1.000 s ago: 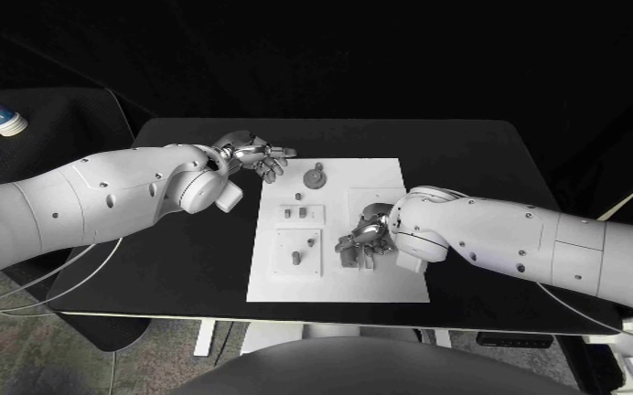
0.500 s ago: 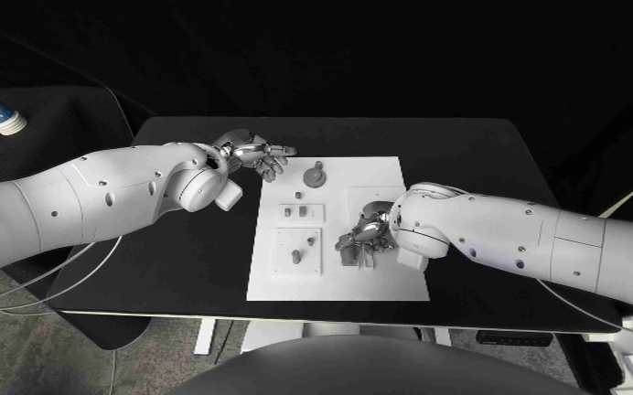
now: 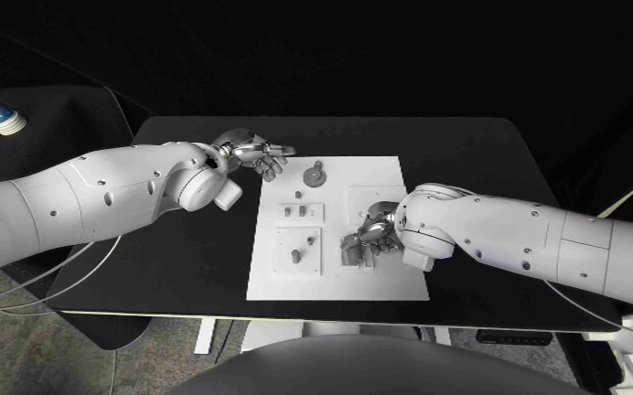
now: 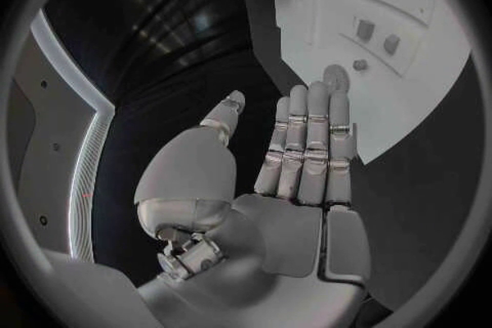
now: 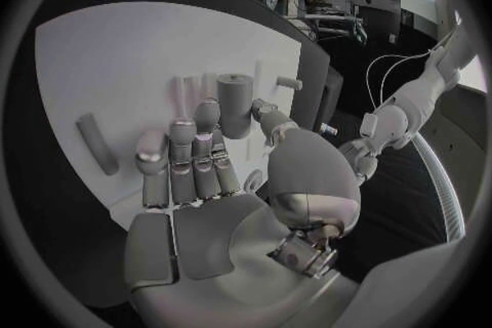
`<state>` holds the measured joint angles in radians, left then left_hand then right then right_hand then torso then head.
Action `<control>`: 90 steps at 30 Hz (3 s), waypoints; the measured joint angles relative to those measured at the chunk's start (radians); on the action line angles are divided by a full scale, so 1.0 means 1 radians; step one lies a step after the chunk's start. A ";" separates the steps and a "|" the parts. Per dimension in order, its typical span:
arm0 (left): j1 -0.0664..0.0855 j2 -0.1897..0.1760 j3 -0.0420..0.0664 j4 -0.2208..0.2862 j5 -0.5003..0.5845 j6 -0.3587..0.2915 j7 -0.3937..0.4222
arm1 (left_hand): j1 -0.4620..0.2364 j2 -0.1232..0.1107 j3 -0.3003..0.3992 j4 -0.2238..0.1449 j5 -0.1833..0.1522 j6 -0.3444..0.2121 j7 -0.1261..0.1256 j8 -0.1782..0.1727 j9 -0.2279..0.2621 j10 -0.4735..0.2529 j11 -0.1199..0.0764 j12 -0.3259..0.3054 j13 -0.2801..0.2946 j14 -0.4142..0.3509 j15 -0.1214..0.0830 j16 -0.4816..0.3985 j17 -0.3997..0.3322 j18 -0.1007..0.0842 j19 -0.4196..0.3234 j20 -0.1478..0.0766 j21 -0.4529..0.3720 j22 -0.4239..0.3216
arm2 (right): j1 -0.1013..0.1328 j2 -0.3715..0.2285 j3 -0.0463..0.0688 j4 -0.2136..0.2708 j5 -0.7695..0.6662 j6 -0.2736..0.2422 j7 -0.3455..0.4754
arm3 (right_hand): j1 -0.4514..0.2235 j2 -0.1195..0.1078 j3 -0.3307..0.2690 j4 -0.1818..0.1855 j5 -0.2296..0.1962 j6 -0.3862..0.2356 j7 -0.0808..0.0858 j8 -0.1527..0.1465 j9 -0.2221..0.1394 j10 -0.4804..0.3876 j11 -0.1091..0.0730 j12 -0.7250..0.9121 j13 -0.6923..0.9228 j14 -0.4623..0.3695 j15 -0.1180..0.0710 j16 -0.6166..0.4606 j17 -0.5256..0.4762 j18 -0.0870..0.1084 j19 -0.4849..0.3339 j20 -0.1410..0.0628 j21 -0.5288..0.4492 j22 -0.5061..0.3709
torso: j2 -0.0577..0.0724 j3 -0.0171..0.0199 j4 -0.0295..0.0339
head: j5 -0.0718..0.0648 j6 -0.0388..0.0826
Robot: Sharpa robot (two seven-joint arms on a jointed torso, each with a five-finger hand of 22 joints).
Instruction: Assemble the parts on the task board
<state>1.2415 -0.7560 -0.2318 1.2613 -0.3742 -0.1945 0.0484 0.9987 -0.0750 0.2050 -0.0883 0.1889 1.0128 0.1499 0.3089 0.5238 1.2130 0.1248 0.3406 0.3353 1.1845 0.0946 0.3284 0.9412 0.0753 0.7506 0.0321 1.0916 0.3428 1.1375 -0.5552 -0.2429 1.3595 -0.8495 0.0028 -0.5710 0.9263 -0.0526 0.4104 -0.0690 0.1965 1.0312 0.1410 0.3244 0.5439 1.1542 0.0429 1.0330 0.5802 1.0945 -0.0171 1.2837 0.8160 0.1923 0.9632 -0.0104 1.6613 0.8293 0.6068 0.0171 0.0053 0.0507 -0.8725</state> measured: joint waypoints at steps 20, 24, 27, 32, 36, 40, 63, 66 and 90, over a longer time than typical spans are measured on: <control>0.000 0.001 0.000 0.001 0.000 0.001 -0.002 | 0.000 0.000 0.000 0.000 0.000 0.000 0.000 0.000 0.000 0.000 0.000 0.000 0.000 0.000 0.000 0.000 0.000 0.000 0.000 0.000 0.000 0.000 | 0.000 0.016 -0.001 -0.012 -0.017 -0.001 -0.011 | -0.046 -0.017 0.011 0.020 -0.002 0.002 -0.002 0.010 0.003 0.000 0.000 0.000 -0.002 0.000 0.000 0.000 0.000 0.000 0.002 0.002 0.000 0.003 | 0.000 -0.0013 0.0006 | -0.002 0.000; 0.000 0.002 0.000 0.001 0.000 0.002 -0.002 | 0.000 0.000 0.000 0.000 0.000 0.000 0.000 0.000 0.000 0.000 0.000 0.000 0.000 -0.003 0.003 0.000 0.000 0.000 0.000 0.000 0.000 0.000 | -0.001 0.020 -0.001 -0.019 -0.019 0.000 -0.011 | -0.060 -0.018 0.013 0.028 -0.002 0.002 -0.002 0.008 0.002 0.000 0.000 0.000 -0.004 0.000 0.000 0.004 0.000 0.000 0.003 0.003 0.000 0.003 | 0.000 -0.0016 0.0005 | -0.003 0.000; 0.000 0.002 0.000 0.001 0.000 0.002 -0.003 | 0.000 0.000 0.000 0.000 0.000 0.000 0.000 0.000 0.000 0.000 0.000 0.000 0.000 -0.004 0.003 -0.004 0.000 0.000 0.000 0.000 0.000 0.000 | -0.001 0.022 -0.001 -0.021 -0.022 0.001 -0.011 | -0.075 -0.028 0.016 0.034 -0.002 0.001 0.000 0.004 -0.001 0.000 0.000 0.000 -0.005 0.000 0.000 0.004 0.000 0.000 0.003 0.004 0.000 0.005 | 0.000 -0.0019 0.0006 | -0.004 0.000; 0.000 0.003 0.000 0.001 0.000 0.003 -0.004 | 0.000 0.000 0.000 0.000 0.000 0.000 0.000 0.000 0.000 0.000 0.000 0.000 0.000 -0.004 0.003 -0.004 0.000 0.000 0.000 0.000 0.000 0.000 | -0.001 0.024 -0.001 -0.021 -0.031 0.001 -0.011 | -0.096 -0.043 0.016 0.039 -0.002 0.000 0.000 0.004 -0.002 0.000 0.000 0.000 -0.006 0.000 0.000 0.004 0.000 0.000 0.003 0.004 0.000 0.005 | 0.000 -0.0016 0.0005 | -0.004 0.000; 0.000 0.003 0.000 0.001 0.000 0.003 -0.005 | 0.000 0.000 0.000 0.000 0.000 0.000 0.000 0.000 0.000 0.000 0.000 0.000 0.000 -0.004 0.003 -0.004 0.000 -0.001 0.000 0.000 0.000 0.000 | -0.001 0.023 -0.001 -0.019 -0.037 0.001 -0.011 | -0.102 -0.049 0.016 0.044 -0.002 0.000 0.001 0.003 -0.003 0.000 0.000 0.000 -0.006 0.000 0.000 0.004 0.000 0.000 0.003 0.004 0.000 0.005 | 0.000 -0.0013 0.0005 | -0.003 0.000; 0.000 0.003 0.000 0.000 0.000 0.003 -0.005 | 0.000 0.000 0.000 0.000 0.000 0.000 0.000 0.000 0.000 -0.003 -0.004 0.000 0.000 -0.004 0.003 -0.004 -0.001 -0.001 0.000 0.000 0.000 0.000 | -0.001 0.023 -0.001 -0.018 -0.042 0.001 -0.011 | -0.104 -0.051 0.016 0.044 -0.002 0.000 0.001 0.003 -0.003 0.000 0.000 0.000 -0.006 0.000 0.000 0.004 0.000 0.000 0.003 0.004 0.000 0.005 | 0.000 -0.0010 0.0004 | -0.002 0.000; 0.001 0.001 0.000 0.000 0.000 0.005 -0.010 | 0.000 0.000 0.003 0.003 0.000 -0.004 0.004 0.000 -0.001 -0.003 -0.004 0.000 0.000 -0.004 0.003 -0.004 0.000 -0.001 0.000 0.000 0.000 0.000 | -0.006 -0.011 -0.002 0.032 -0.094 -0.031 0.008 | -0.138 -0.085 0.025 0.052 -0.002 -0.004 0.004 -0.003 -0.014 -0.004 0.004 0.000 -0.009 -0.003 0.003 0.004 0.000 0.000 0.001 -0.002 0.000 0.006 | 0.001 -0.0003 0.0000 | 0.000 0.000; 0.001 0.001 0.000 -0.001 0.000 0.005 -0.010 | 0.000 0.000 0.003 0.003 0.000 -0.004 0.004 0.000 -0.001 -0.003 -0.004 0.000 0.000 -0.004 0.003 -0.004 0.000 -0.001 0.000 0.000 0.000 0.000 | -0.006 -0.013 -0.002 0.035 -0.100 -0.033 0.009 | -0.142 -0.089 0.025 0.052 -0.002 -0.004 0.003 -0.003 -0.014 -0.003 0.004 0.000 -0.009 -0.003 0.003 0.004 0.000 0.000 0.001 -0.002 0.000 0.006 | 0.001 -0.0002 0.0000 | 0.000 0.000; 0.001 -0.004 0.000 -0.012 0.000 0.007 -0.012 | 0.000 0.000 0.003 0.003 0.000 -0.004 0.004 0.000 -0.001 -0.003 -0.004 0.000 0.000 -0.004 0.003 -0.004 0.000 -0.001 0.000 0.000 -0.004 0.000 | 0.028 -0.168 0.037 0.132 -0.146 -0.100 0.054 | -0.102 -0.073 0.062 0.011 -0.002 -0.004 0.003 -0.003 -0.017 -0.003 0.004 0.008 -0.009 -0.003 0.003 0.013 0.000 0.000 0.002 -0.002 0.000 0.011 | 0.000 -0.0006 -0.0005 | -0.007 0.007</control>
<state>1.2429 -0.7597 -0.2320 1.2495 -0.3745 -0.1876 0.0362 0.9987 -0.0750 0.2077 -0.0856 0.1889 1.0092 0.1535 0.3089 0.5232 1.2095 0.1212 0.3406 0.3353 1.1810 0.0981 0.3245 0.9410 0.0740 0.7506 0.0321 1.0878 0.3428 1.1651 -0.7231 -0.2061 1.4914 -0.9958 -0.0970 -0.5172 0.8246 -0.1260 0.4726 -0.0576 0.1946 1.0275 0.1444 0.3213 0.5273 1.1508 0.0464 1.0408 0.5712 1.0914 -0.0141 1.2963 0.8155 0.1925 0.9655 -0.0128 1.6613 0.8402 0.6071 0.0165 0.0048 0.0442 -0.8655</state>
